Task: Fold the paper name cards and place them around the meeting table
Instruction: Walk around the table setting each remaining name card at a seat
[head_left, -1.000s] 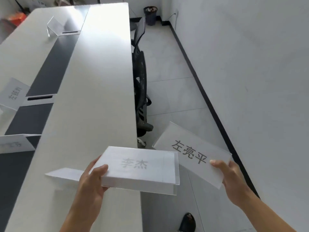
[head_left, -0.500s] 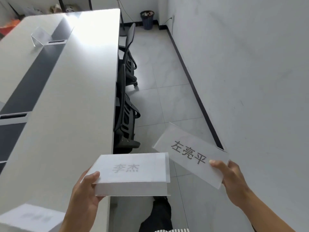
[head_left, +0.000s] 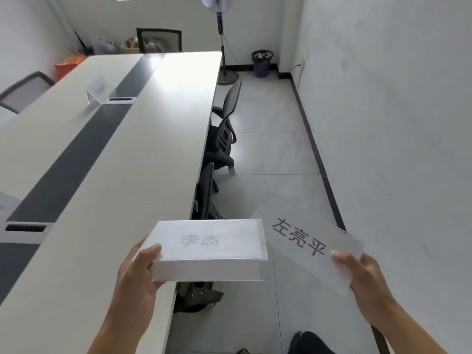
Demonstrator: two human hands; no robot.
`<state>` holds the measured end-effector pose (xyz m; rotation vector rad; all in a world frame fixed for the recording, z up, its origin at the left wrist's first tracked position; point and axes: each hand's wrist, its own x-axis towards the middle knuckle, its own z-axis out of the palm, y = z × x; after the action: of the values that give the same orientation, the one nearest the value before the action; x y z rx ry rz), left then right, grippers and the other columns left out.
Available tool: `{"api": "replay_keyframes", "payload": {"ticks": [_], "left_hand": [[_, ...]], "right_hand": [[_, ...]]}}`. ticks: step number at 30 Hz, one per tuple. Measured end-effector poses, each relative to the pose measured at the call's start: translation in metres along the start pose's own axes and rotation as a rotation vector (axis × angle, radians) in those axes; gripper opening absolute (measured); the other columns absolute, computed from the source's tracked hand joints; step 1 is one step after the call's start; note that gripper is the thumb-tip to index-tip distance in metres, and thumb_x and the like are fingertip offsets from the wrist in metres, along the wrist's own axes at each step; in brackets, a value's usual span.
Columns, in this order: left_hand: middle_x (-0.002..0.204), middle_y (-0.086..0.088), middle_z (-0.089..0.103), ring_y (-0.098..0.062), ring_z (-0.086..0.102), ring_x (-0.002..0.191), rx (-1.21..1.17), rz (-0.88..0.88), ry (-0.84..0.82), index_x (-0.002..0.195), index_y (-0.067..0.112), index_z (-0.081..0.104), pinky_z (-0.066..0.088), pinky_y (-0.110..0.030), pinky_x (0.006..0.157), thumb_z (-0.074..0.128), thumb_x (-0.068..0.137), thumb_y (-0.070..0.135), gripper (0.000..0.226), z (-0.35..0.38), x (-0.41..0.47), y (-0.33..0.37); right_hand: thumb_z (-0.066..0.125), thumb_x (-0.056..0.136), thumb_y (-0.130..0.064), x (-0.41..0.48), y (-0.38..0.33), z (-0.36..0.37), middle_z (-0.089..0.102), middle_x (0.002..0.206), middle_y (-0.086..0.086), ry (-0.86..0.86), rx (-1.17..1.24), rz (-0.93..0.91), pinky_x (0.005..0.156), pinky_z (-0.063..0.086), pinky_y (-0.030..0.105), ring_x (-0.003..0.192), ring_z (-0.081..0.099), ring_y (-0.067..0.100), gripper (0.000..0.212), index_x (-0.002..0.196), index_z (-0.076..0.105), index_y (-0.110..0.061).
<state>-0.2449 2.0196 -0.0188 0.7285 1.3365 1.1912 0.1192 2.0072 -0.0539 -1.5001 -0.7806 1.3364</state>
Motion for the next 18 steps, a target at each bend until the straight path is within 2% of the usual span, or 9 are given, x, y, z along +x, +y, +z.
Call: {"api": "replay_keyframes", "payload": {"ticks": [3,6,9,11,12,14,16,18], "left_hand": [[0.119,-0.012,0.068,-0.026,0.063,0.108,-0.03,-0.002,0.085,0.127,0.014,0.057,0.05,-0.042,0.082,0.055,0.074,0.033,0.056,0.006,0.028,0.001],[0.123,-0.015,0.065,-0.026,0.061,0.107,-0.075,-0.007,0.189,0.127,0.013,0.057,0.048,-0.044,0.085,0.056,0.075,0.032,0.056,0.015,0.053,-0.004],[0.126,-0.018,0.063,-0.026,0.059,0.104,-0.147,-0.007,0.334,0.127,0.012,0.057,0.047,-0.042,0.079,0.056,0.081,0.029,0.05,0.033,0.078,-0.004],[0.127,-0.019,0.062,-0.027,0.058,0.104,-0.186,-0.019,0.427,0.128,0.012,0.057,0.047,-0.042,0.078,0.051,0.086,0.027,0.045,0.047,0.092,0.001],[0.127,-0.019,0.062,-0.027,0.058,0.103,-0.203,-0.013,0.476,0.128,0.012,0.057,0.047,-0.042,0.077,0.05,0.087,0.026,0.043,0.052,0.097,0.004],[0.126,-0.018,0.063,-0.026,0.057,0.103,-0.238,0.021,0.575,0.128,0.011,0.057,0.047,-0.042,0.078,0.048,0.09,0.025,0.041,0.061,0.104,0.013],[0.12,-0.014,0.065,-0.025,0.057,0.104,-0.298,0.032,0.688,0.123,0.013,0.06,0.047,-0.041,0.08,0.048,0.091,0.025,0.036,0.067,0.107,0.015],[0.111,-0.01,0.065,-0.023,0.057,0.099,-0.374,0.049,0.801,0.113,0.017,0.063,0.047,-0.039,0.078,0.048,0.092,0.026,0.027,0.066,0.107,0.017]], "right_hand": [[0.074,0.065,-0.032,0.06,-0.012,0.011,0.075,0.104,0.014,-0.103,-0.029,0.019,0.09,0.05,0.063,0.097,0.069,0.04,0.046,0.107,0.07,-0.012],[0.079,0.064,-0.028,0.131,-0.022,0.019,0.075,0.099,0.018,-0.19,-0.076,0.064,0.091,0.05,0.063,0.093,0.069,0.042,0.046,0.103,0.07,-0.006],[0.078,0.061,-0.038,0.205,-0.042,0.03,0.073,0.095,0.023,-0.272,-0.126,0.086,0.076,0.054,0.049,0.083,0.073,0.034,0.054,0.098,0.068,0.0],[0.076,0.063,-0.033,0.239,-0.065,0.044,0.076,0.078,0.015,-0.331,-0.181,0.06,0.062,0.048,0.035,0.062,0.071,0.017,0.037,0.086,0.069,-0.005],[0.076,0.061,-0.032,0.255,-0.078,0.054,0.074,0.068,0.01,-0.376,-0.2,0.055,0.059,0.044,0.032,0.055,0.067,0.013,0.031,0.079,0.068,-0.008],[0.076,0.062,-0.031,0.289,-0.101,0.077,0.071,0.065,0.011,-0.432,-0.23,0.069,0.06,0.045,0.034,0.058,0.066,0.018,0.028,0.074,0.065,-0.008],[0.078,0.062,-0.039,0.323,-0.11,0.097,0.069,0.081,0.026,-0.505,-0.261,0.07,0.071,0.048,0.042,0.072,0.065,0.032,0.043,0.081,0.065,-0.003],[0.081,0.05,-0.057,0.348,-0.113,0.122,0.067,0.096,0.031,-0.57,-0.316,0.062,0.078,0.051,0.049,0.084,0.067,0.042,0.076,0.094,0.064,0.003]]}}
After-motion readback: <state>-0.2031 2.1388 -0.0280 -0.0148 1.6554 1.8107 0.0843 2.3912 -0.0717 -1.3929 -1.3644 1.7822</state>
